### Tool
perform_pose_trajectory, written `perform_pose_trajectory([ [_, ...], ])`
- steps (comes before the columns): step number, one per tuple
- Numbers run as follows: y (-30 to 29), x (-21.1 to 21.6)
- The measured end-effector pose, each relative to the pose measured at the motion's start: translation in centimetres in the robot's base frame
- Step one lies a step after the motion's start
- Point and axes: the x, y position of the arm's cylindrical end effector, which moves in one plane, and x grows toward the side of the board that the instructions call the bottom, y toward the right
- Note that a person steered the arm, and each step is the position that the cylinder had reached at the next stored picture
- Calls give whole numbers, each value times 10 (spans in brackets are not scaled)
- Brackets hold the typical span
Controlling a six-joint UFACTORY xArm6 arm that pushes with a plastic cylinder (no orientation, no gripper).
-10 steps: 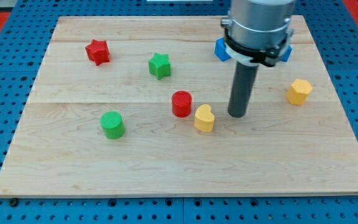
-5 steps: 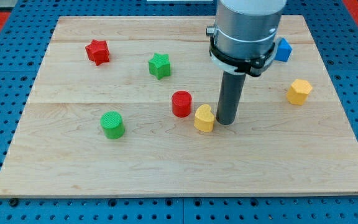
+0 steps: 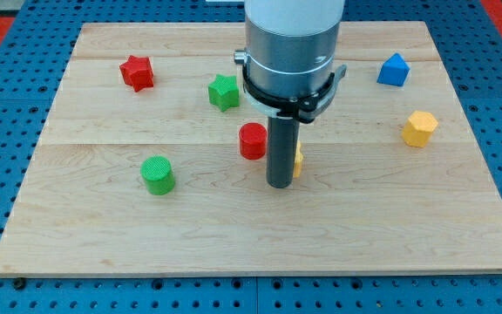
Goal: Slide the yellow heart into the green star
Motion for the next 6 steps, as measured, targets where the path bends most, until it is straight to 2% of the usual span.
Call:
perform_pose_trajectory([
  [1,29,-16],
  [4,25,-133],
  [5,11,-134],
  [6,39,-123],
])
